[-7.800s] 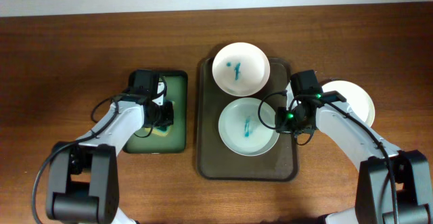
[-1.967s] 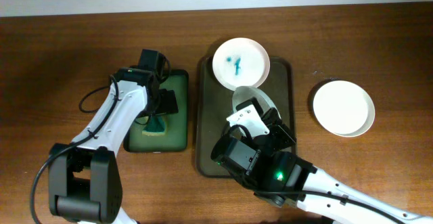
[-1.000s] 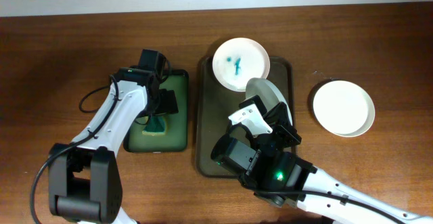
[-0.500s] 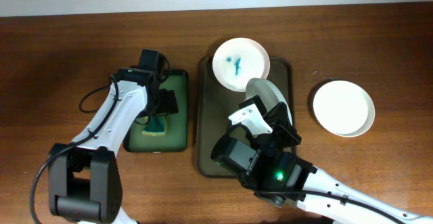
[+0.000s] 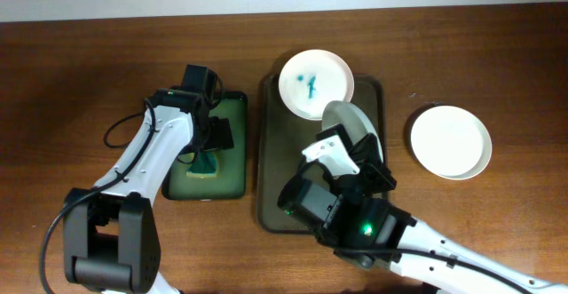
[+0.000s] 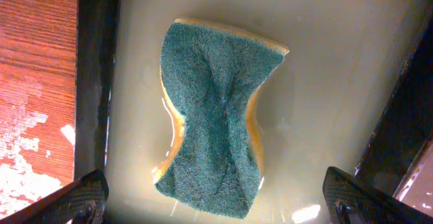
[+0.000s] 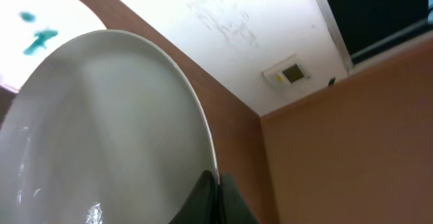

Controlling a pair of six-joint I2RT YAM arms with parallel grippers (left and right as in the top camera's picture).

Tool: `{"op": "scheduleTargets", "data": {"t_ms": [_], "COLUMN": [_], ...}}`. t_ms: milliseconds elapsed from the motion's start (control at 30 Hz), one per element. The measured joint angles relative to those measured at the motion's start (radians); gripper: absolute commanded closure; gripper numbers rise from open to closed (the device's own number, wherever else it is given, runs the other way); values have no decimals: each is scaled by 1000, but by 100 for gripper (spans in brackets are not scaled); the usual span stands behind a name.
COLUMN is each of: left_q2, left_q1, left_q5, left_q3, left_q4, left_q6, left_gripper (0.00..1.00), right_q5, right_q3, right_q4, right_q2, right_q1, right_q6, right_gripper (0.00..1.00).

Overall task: Clean dirty plates on tray and stack at the side
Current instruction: 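Carry the plate with right gripper and stack it on the first plate, then grip the top plate with right gripper and drag it to tray center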

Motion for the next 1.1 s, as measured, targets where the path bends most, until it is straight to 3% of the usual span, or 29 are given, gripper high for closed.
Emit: {"op": "scheduleTargets", "data": {"t_ms": [133,267,500,600,767,867,1100], "left_q2": [0,0,0,0,0,0,0], "left_q1": [0,0,0,0,0,0,0], "left_q5": [0,0,0,0,0,0,0], "left_q3": [0,0,0,0,0,0,0], "left_q4": [0,0,0,0,0,0,-1], "left_q6": [0,0,0,0,0,0,0], "left_gripper": [0,1,1,1,1,1,1], "right_q5": [-84,-418,-1109,-1285,-1356,-1360,-1498], "right_q3": [2,3,8,10,13,13,15], "right_q4": [8,26,41,15,5,43,167], "right_q2": [0,-3,-3,-3,45,148,254], "right_q1": [-126,-311,-812,-1038,-1249,-1297,-1596], "right_q6": [77,97,106,105,62,21,88], "right_gripper": [96,96,96,96,96,96,94]}}
